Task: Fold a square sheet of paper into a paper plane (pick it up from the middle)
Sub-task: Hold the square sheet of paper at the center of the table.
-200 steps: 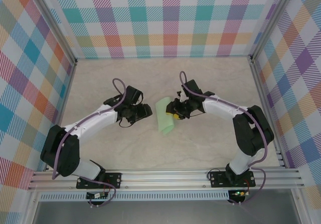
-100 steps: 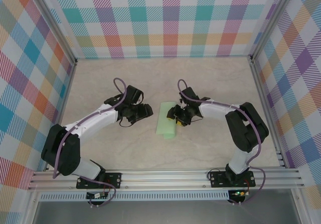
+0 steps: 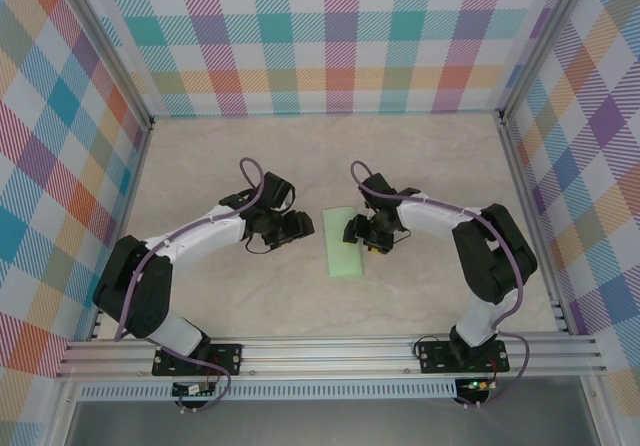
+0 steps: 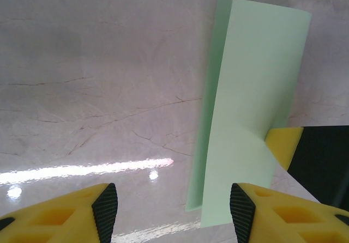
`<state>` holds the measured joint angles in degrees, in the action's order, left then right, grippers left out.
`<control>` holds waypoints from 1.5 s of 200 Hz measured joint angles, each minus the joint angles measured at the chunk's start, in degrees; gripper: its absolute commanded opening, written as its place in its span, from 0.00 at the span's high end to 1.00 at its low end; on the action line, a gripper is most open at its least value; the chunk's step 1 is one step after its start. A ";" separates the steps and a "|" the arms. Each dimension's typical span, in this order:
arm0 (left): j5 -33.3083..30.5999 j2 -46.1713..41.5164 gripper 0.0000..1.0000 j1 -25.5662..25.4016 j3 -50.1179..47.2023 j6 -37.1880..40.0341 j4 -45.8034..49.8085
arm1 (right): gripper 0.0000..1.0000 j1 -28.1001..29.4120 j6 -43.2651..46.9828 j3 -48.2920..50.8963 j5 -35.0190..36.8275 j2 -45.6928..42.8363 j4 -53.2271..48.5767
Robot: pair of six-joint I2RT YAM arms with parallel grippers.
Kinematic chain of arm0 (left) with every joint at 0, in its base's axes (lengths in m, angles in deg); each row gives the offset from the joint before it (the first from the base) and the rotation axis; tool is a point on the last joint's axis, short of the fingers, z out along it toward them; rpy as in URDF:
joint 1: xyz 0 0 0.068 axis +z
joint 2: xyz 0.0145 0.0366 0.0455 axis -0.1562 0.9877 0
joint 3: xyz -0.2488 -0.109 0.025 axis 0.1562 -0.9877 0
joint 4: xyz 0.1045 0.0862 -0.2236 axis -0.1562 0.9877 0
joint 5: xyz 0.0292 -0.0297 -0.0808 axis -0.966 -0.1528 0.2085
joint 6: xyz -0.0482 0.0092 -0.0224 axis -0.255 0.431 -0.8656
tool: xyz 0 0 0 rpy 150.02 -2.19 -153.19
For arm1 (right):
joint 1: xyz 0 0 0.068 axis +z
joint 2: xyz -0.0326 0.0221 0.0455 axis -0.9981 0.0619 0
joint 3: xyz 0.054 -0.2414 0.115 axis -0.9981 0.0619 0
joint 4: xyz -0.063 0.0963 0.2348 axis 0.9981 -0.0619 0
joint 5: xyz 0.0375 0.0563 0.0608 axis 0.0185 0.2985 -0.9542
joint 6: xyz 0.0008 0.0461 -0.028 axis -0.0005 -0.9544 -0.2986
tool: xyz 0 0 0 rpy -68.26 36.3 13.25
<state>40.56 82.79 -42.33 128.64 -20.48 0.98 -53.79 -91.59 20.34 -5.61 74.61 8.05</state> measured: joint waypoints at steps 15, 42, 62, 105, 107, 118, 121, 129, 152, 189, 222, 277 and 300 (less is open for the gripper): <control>0.02 0.68 0.41 -0.72 0.66 0.00 -0.20 | 0.35 0.00 0.17 -0.85 0.83 0.02 -1.22; -0.02 1.64 0.41 -1.88 2.08 -0.02 -0.22 | 0.34 -0.04 0.09 -1.73 1.51 0.33 -1.88; -0.04 2.08 0.41 -2.27 2.43 -0.02 -0.42 | 0.33 -0.04 0.09 -2.14 1.51 1.44 -1.81; -0.52 2.47 0.41 -2.32 2.45 -0.22 -0.37 | 0.32 -0.22 1.25 -3.39 1.25 3.28 -2.93; -0.50 2.47 0.41 -2.32 2.45 -0.22 -0.37 | 0.31 -0.22 1.29 -3.43 1.25 3.30 -2.95; -0.61 2.47 0.41 -2.32 2.45 -0.22 -0.37 | 0.31 -0.20 1.60 -3.67 1.18 3.37 -3.17; -0.68 2.47 0.41 -2.32 2.45 -0.22 -0.37 | 0.31 -0.20 1.64 -3.69 1.09 3.37 -3.21; -0.83 2.47 0.41 -2.32 2.45 -0.22 -0.37 | 0.30 -0.20 2.01 -3.69 1.01 3.39 -3.23; -0.94 2.47 0.41 -2.32 2.45 -0.22 -0.37 | 0.31 -0.26 2.93 -4.13 0.59 3.78 -3.72; -0.92 2.49 0.41 -2.32 2.45 -0.22 -0.39 | 0.31 -0.31 4.44 -5.84 0.39 4.96 -5.84; -0.92 2.99 0.41 -2.32 2.93 -0.22 -0.44 | 0.33 -0.33 5.90 -6.69 0.39 5.66 -7.06; -0.92 3.34 0.41 -2.38 3.04 -0.22 -0.44 | 0.32 -0.37 6.08 -8.41 0.44 7.02 -9.07; -0.90 3.34 0.41 -2.38 3.06 -0.22 -0.44 | 0.32 -0.39 5.88 -9.31 0.46 7.76 -9.97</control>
<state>39.66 86.14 -44.71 131.70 -20.70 0.55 -54.18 -85.71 11.02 -5.16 82.37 -1.92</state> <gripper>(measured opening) 0.592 0.683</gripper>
